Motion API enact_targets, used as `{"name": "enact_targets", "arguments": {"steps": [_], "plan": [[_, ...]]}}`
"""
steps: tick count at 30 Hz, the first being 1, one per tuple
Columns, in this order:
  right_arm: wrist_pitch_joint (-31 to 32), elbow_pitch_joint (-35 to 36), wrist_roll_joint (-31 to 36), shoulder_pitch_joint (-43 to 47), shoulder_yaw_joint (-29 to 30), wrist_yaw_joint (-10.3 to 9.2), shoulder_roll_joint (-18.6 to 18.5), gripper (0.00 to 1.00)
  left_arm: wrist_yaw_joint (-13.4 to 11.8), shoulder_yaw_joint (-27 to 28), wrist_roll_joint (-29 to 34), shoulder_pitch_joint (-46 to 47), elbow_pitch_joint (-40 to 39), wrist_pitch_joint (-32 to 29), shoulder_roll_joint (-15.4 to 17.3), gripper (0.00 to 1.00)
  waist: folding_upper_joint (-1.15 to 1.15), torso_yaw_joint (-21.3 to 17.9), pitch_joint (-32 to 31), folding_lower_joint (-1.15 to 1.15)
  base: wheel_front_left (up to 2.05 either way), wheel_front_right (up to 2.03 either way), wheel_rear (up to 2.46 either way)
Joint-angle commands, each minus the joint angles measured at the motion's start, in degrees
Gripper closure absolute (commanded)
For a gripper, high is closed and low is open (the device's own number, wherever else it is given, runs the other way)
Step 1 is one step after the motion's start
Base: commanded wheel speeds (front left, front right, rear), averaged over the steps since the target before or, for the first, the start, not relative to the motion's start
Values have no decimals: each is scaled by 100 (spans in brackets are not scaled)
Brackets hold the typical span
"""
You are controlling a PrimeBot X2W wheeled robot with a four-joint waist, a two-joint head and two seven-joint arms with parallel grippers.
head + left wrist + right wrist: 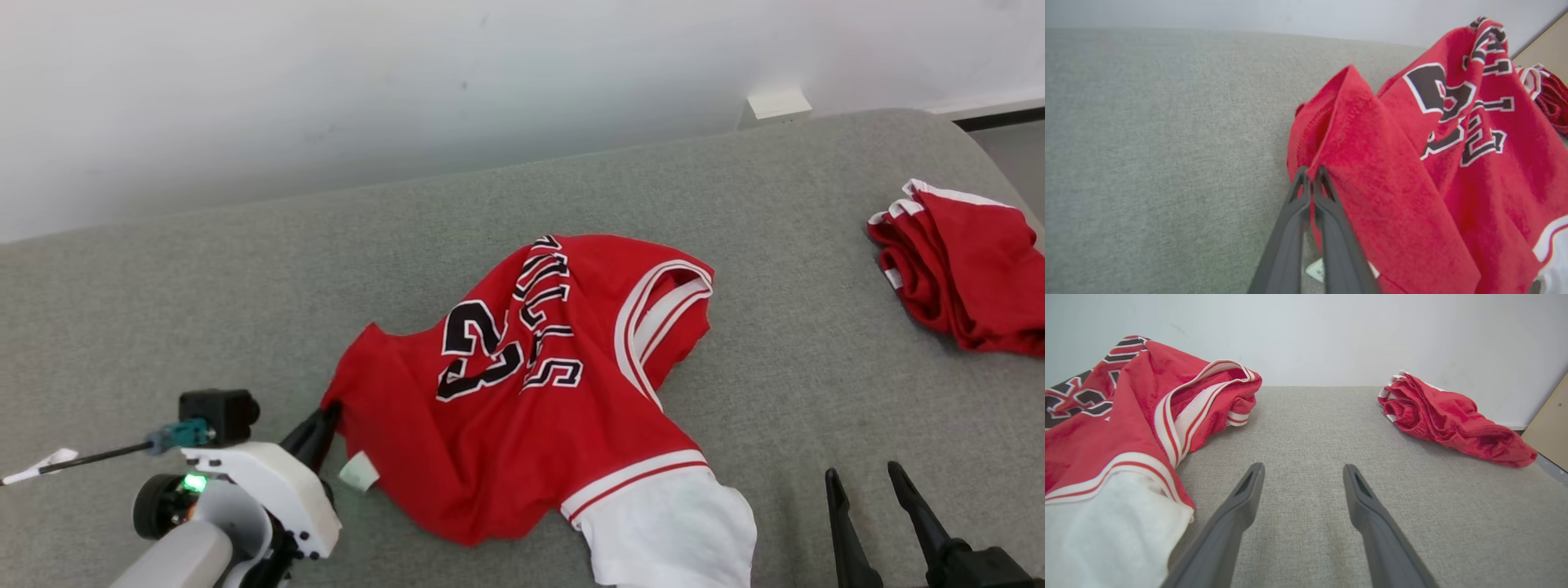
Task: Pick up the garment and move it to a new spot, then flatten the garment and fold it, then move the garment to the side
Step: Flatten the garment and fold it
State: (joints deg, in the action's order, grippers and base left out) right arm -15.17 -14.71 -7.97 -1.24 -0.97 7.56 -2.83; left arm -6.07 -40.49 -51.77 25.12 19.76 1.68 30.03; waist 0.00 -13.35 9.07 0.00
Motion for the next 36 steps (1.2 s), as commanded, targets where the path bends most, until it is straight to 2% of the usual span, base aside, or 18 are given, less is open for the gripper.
{"name": "enact_targets", "arguments": {"steps": [1, 4, 8, 15, 18, 21, 26, 27, 28, 29, 31, 36], "plan": [[4, 8, 28, 99, 53, -15, -16, 0, -86, 92, -49, -118, -154, 121, 90, 100, 0, 83, -70, 0, 0, 0, 0], [4, 13, -11, 202, 69, -15, -14, 0, -357, 187, -54, -448, -743, 172, 282, 100, 0, 234, -175, 0, 0, 0, 0], [5, 5, -9, 299, 54, -15, -16, 0, -801, 298, -107, -1031, -1854, 98, 701, 100, 0, 469, -304, 0, 0, 0, 0], [4, 31, 5, 277, -9, -15, -15, 0, -1891, 665, -244, -2189, -3628, 16, 1350, 100, 0, 763, -382, 0, 0, 0, 0], [5, 52, 15, 263, 12, -15, -17, 0, -2255, 801, -441, -2679, -4050, 53, 1389, 100, 0, 820, -344, 0, 0, 0, 0], [5, 14, 4, 264, 6, -15, -14, 0, -2323, 744, -634, -3014, -3962, -11, 1328, 100, 0, 849, -309, 0, 0, 0, 0], [4, -51, -19, 219, -28, -15, -15, 0, -2089, 558, -777, -2989, -3300, -36, 1050, 100, 0, 845, -287, 0, 0, 0, 0], [5, -66, -26, 205, -35, -15, -15, 0, -2039, 521, -726, -2927, -3105, 6, 1015, 91, 0, 835, -289, 0, 0, 0, 0], [5, -72, -29, 190, -46, -15, -16, 0, -2016, 518, -726, -2881, -2950, 39, 937, 30, 0, 823, -290, 0, 0, 0, 0], [5, -70, -37, 172, -45, -15, -16, 0, -1970, 516, -722, -2851, -2825, 70, 903, 0, 0, 808, -296, 0, 0, 0, 0], [5, -72, -36, 172, -37, -14, -16, 0, -1936, 575, -759, -2838, -2673, 136, 897, 0, 0, 790, -312, 0, 0, 0, 0], [5, -50, -14, 266, 21, -15, -16, 0, -2316, 956, -478, -2877, -2793, 327, 1424, 0, 0, 762, -348, 0, 0, 0, 0]]}}
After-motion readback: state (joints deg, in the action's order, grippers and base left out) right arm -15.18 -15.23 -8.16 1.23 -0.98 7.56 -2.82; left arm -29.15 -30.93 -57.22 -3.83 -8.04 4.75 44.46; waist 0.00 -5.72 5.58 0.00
